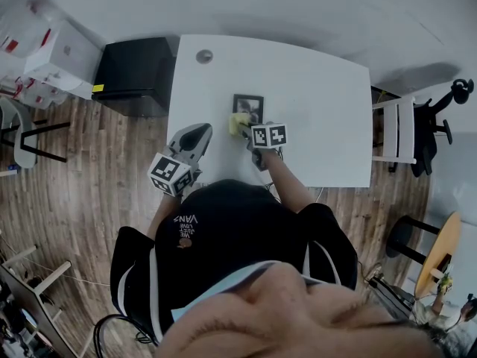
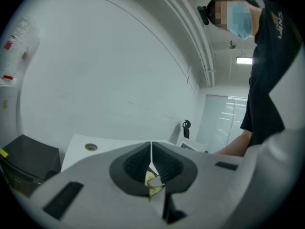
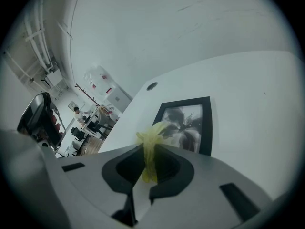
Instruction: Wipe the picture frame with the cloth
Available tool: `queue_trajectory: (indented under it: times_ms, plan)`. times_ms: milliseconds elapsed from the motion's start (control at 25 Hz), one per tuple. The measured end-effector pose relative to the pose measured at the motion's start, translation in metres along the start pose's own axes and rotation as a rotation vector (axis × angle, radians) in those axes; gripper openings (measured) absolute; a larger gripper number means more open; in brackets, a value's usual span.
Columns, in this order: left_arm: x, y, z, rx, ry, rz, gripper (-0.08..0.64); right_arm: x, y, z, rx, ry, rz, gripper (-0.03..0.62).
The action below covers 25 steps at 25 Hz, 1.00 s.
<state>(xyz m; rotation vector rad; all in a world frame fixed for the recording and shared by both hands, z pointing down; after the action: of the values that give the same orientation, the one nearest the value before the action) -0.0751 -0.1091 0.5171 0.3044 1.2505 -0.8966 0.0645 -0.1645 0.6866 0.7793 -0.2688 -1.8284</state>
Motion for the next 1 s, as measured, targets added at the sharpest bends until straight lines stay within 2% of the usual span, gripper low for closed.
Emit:
queue_trajectory:
  times_ms: [1000]
  plan:
    - [0.004, 0.011, 0.025, -0.068, -0.015, 0.013, 0.017, -0.014, 0.060, -0.053, -0.129, 0.049, 0.072, 0.040]
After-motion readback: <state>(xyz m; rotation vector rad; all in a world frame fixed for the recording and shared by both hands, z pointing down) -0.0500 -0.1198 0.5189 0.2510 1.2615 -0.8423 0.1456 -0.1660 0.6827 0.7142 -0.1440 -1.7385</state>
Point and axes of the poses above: the fingertips, and each gripper's own axes: z forward along the fingers, y to its right, x out of its top, the point moved 3 cm from there along -z, backward along the fingers, and after that the axes turned 10 degrees about -y, right-handed, at the moved point
